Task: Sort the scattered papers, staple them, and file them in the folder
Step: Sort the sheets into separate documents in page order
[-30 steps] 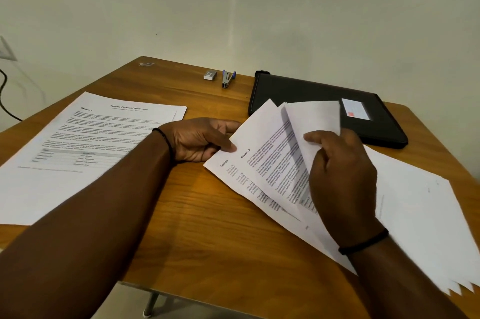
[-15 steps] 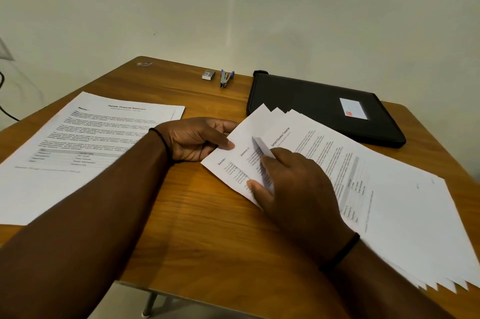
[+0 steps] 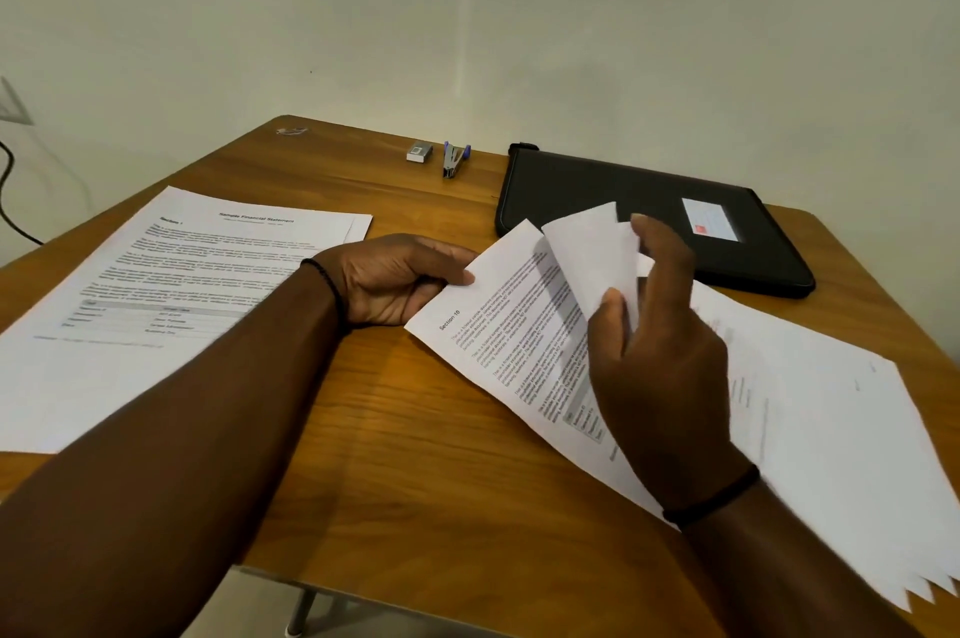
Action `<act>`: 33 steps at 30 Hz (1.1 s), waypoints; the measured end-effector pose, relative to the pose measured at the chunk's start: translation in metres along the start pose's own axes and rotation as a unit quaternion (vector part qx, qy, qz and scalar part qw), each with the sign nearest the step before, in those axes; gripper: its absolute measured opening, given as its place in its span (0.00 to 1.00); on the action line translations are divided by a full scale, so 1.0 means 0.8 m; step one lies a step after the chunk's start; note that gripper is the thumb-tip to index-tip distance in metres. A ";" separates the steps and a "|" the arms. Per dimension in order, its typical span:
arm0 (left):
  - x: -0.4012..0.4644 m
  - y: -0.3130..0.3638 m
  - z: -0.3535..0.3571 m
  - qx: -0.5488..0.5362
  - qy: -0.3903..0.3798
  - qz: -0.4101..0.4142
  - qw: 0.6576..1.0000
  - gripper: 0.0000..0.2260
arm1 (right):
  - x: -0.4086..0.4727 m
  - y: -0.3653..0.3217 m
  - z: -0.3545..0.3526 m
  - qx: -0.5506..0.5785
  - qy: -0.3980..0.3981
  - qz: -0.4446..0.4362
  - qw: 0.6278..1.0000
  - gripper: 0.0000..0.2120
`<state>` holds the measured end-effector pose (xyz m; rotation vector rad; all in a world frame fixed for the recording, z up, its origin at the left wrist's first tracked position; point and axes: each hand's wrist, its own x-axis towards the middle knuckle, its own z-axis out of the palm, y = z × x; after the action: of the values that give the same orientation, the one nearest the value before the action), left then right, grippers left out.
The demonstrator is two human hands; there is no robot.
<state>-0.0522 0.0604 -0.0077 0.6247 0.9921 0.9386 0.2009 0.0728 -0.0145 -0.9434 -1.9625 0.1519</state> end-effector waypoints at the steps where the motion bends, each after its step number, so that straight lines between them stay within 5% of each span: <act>1: 0.000 0.000 0.001 -0.013 0.005 -0.001 1.000 0.16 | -0.002 -0.005 0.002 -0.005 -0.001 -0.022 1.000 0.23; 5: 0.002 0.002 0.013 0.024 -0.001 0.010 1.000 0.31 | -0.020 -0.018 0.024 -0.098 -0.009 -0.188 0.977 0.27; 10: 0.003 -0.006 0.035 0.166 0.112 0.048 0.979 0.17 | -0.036 -0.042 0.042 -0.106 -0.073 -0.293 0.947 0.22; 14: -0.008 -0.009 0.048 0.280 0.128 0.085 0.948 0.13 | -0.029 -0.051 0.013 -0.028 -0.170 -0.180 0.968 0.24; 17: -0.030 -0.008 0.054 0.285 0.105 0.142 0.942 0.16 | -0.004 -0.027 -0.013 -0.013 -0.125 -0.102 0.987 0.24; 21: -0.071 0.007 0.070 0.347 0.084 0.227 0.906 0.16 | 0.056 0.008 -0.066 -0.048 -0.125 0.032 0.990 0.49; 23: -0.095 0.023 0.086 0.391 0.097 0.250 0.880 0.08 | 0.081 0.013 -0.098 -0.041 -0.129 0.038 0.990 0.55; 25: -0.120 0.039 0.102 0.470 0.133 0.281 0.826 0.05 | 0.101 0.000 -0.134 0.013 -0.166 0.044 0.985 0.46; 28: -0.129 0.058 0.115 0.509 0.180 0.286 0.791 0.04 | 0.116 -0.010 -0.154 0.060 -0.260 0.054 0.962 0.14; 31: -0.146 0.066 0.118 0.459 0.228 0.356 0.782 0.06 | 0.110 -0.016 -0.165 0.109 -0.223 0.052 0.967 0.08; 33: -0.150 0.057 0.107 0.321 0.277 0.436 0.794 0.13 | 0.102 -0.020 -0.173 0.180 -0.178 0.055 0.966 0.09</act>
<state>-0.0193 -0.0262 0.1163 1.5240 1.6215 1.6721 0.2775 0.0804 0.1273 -0.8211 -2.1055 0.7628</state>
